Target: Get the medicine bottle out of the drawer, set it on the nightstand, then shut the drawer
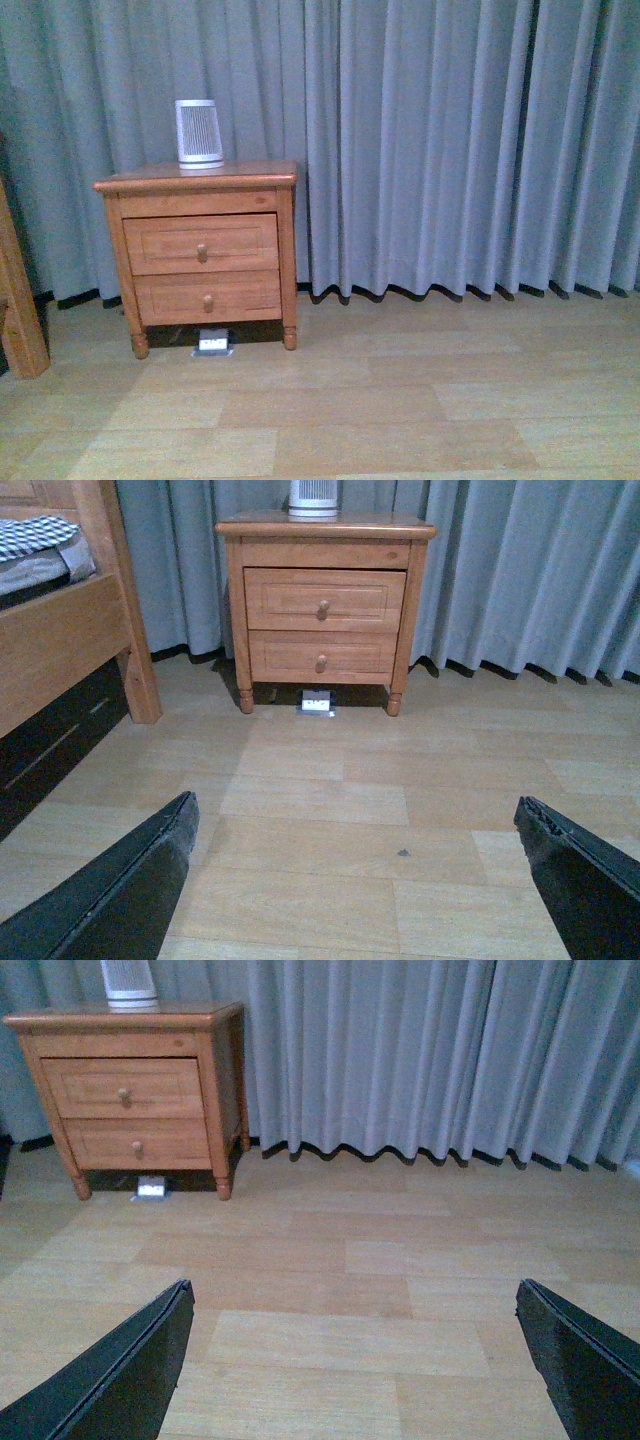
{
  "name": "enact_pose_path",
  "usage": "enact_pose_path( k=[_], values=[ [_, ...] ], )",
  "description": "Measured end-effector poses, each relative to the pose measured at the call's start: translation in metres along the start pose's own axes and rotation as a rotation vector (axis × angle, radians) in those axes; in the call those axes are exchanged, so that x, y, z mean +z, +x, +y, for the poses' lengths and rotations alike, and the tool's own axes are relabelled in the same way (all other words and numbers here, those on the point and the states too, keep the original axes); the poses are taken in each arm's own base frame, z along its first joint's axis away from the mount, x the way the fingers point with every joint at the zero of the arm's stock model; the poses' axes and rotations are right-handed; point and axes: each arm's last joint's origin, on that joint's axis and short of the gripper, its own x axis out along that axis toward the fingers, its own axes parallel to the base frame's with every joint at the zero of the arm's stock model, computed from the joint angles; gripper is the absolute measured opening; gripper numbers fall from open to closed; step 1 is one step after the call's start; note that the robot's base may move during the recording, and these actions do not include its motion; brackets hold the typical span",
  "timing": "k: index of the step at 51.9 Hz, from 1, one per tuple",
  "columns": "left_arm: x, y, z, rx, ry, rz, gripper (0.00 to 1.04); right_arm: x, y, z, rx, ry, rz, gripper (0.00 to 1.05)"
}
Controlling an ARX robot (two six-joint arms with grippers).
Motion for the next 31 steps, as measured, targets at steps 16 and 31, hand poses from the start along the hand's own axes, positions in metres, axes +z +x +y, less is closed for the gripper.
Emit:
enact_pose_path(
  k=[16, 31],
  values=[
    [0.0, 0.0, 0.0, 0.0, 0.0, 0.0, 0.98, 0.0, 0.0, 0.0, 0.0, 0.0, 0.0, 0.98],
    [0.0, 0.0, 0.0, 0.0, 0.0, 0.0, 0.98, 0.0, 0.0, 0.0, 0.0, 0.0, 0.0, 0.98]
  ],
)
